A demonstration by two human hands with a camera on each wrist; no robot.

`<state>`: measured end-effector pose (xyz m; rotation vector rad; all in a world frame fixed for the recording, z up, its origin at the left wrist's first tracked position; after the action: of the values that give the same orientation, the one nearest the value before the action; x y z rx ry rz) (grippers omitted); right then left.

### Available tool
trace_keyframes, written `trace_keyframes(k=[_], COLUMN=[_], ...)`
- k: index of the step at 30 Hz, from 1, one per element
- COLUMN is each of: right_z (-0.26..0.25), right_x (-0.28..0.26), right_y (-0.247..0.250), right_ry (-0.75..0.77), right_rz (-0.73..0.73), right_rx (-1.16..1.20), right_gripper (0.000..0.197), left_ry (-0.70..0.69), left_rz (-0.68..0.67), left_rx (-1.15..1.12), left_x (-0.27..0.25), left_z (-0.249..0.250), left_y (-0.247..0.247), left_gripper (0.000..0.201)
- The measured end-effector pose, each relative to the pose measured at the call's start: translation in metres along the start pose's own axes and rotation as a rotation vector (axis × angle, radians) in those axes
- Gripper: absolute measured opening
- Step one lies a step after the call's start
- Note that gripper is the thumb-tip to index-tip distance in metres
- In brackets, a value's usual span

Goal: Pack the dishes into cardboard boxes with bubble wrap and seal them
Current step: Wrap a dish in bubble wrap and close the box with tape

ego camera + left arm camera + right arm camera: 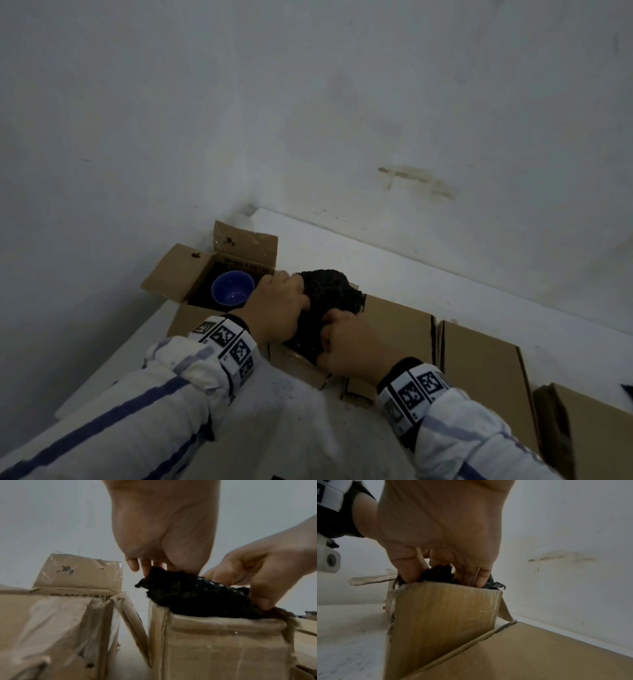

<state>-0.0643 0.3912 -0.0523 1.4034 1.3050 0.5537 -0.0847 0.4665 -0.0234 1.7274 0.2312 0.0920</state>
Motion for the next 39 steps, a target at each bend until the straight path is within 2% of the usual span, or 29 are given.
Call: trace_keyframes(k=[1, 4, 6, 7, 10, 14, 16, 18, 21, 26, 28, 31, 34, 39], right_z=[0.001, 0.007, 0.014, 0.013, 0.014, 0.027, 0.03, 0.029, 0.027, 0.028, 0.028, 0.025, 0.022, 0.021], right_x=[0.002, 0.01, 0.013, 0.015, 0.021, 0.028, 0.028, 0.031, 0.034, 0.033, 0.033, 0.037, 0.04, 0.036], right_y=[-0.002, 0.002, 0.007, 0.009, 0.006, -0.002, -0.005, -0.008, -0.01, 0.0, -0.001, -0.011, -0.013, -0.006], right_ry=[-0.012, -0.05, -0.092, -0.081, -0.097, -0.198, -0.217, -0.213, -0.19, -0.151, -0.147, -0.163, -0.157, -0.087], right_rz=[-0.017, 0.016, 0.044, 0.067, 0.037, -0.123, -0.182, -0.202, -0.186, -0.096, -0.13, -0.189, -0.149, -0.077], right_rx=[0.036, 0.006, -0.115, -0.151, -0.121, -0.192, -0.201, -0.203, -0.239, -0.245, -0.253, -0.19, -0.14, -0.213], right_gripper=[0.039, 0.052, 0.048, 0.045, 0.071, 0.102, 0.107, 0.106, 0.098, 0.093, 0.088, 0.085, 0.088, 0.085], left_ry=[-0.03, -0.083, -0.115, -0.128, -0.152, -0.149, -0.152, -0.17, -0.175, -0.143, -0.12, -0.111, -0.117, -0.105], left_rz=[-0.063, -0.237, -0.312, -0.332, -0.323, -0.308, -0.331, -0.36, -0.396, -0.423, -0.447, -0.461, -0.464, -0.437], left_rx=[-0.012, -0.029, 0.024, 0.054, 0.088, 0.13, 0.189, 0.215, 0.186, 0.085, 0.036, 0.03, 0.08, 0.045], left_x=[0.0, -0.001, 0.0, 0.002, 0.01, 0.018, 0.02, 0.022, 0.026, 0.028, 0.028, 0.029, 0.029, 0.024], left_z=[0.003, 0.006, 0.008, 0.008, 0.01, 0.015, 0.02, 0.025, 0.027, 0.029, 0.027, 0.027, 0.03, 0.03], left_y=[-0.007, -0.023, -0.03, -0.032, -0.032, -0.032, -0.036, -0.044, -0.05, -0.047, -0.051, -0.057, -0.056, -0.044], left_gripper=[0.04, 0.056, 0.064, 0.066, 0.065, 0.086, 0.083, 0.073, 0.067, 0.061, 0.061, 0.072, 0.08, 0.07])
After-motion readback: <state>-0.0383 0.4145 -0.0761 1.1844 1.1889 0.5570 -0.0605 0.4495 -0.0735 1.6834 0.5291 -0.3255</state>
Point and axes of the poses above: each hand's wrist, its own x-axis towards the middle knuckle, its own y-axis out of the back of the hand, z = x × y, the point moved 10 cm from there along x, towards the middle knuckle, and after that the axes turned 8 degrees about x, right-handed, at the moved point
